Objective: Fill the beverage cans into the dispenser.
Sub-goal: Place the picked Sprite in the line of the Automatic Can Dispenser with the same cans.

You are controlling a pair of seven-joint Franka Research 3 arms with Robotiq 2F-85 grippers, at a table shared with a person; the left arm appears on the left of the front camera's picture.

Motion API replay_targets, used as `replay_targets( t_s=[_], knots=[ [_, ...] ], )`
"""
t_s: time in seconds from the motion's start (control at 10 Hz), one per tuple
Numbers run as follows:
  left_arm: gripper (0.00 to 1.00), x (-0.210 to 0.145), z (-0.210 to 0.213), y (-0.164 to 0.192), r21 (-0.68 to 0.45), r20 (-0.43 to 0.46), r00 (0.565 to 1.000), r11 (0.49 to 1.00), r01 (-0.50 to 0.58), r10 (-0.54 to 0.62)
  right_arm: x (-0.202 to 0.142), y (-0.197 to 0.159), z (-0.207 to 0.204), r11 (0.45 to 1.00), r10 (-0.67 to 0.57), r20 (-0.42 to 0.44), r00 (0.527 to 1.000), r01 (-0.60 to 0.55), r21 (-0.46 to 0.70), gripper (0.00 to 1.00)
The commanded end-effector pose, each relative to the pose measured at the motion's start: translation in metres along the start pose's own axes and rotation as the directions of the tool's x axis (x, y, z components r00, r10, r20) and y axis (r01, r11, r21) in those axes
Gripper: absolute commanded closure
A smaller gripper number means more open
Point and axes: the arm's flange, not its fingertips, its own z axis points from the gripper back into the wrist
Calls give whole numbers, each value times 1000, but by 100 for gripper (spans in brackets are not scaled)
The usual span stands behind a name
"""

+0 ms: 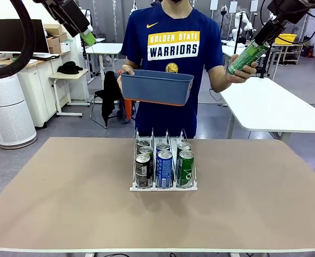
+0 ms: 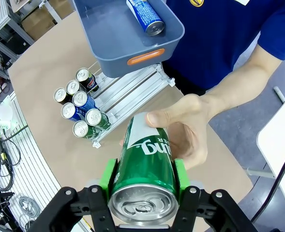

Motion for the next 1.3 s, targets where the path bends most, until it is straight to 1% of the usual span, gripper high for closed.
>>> replay_targets(
  t_s=[0.0,0.7,0.8,0.9,1.1,1.2],
  knots=[
    [0,-1,0,0,-4,-5,1000,1000,-6,6,0,0,0,1000,0,-1,1000,0,0,54],
    [0,-1,0,0,-4,-5,1000,1000,-6,6,0,0,0,1000,0,-1,1000,0,0,54],
    [0,-1,0,0,-4,-5,1000,1000,-6,6,0,-1,-2,1000,-1,-2,1000,1,1,42],
    [0,-1,0,0,-4,-5,1000,1000,-6,6,-3,9,-5,1000,-20,6,1000,20,-13,42],
    [0,-1,0,0,-4,-5,1000,1000,-6,6,-4,14,5,1000,3,4,1000,-3,-11,42],
    [0,-1,0,0,-4,-5,1000,1000,-6,6,-6,25,6,1000,0,18,1000,0,-17,42]
  ],
)
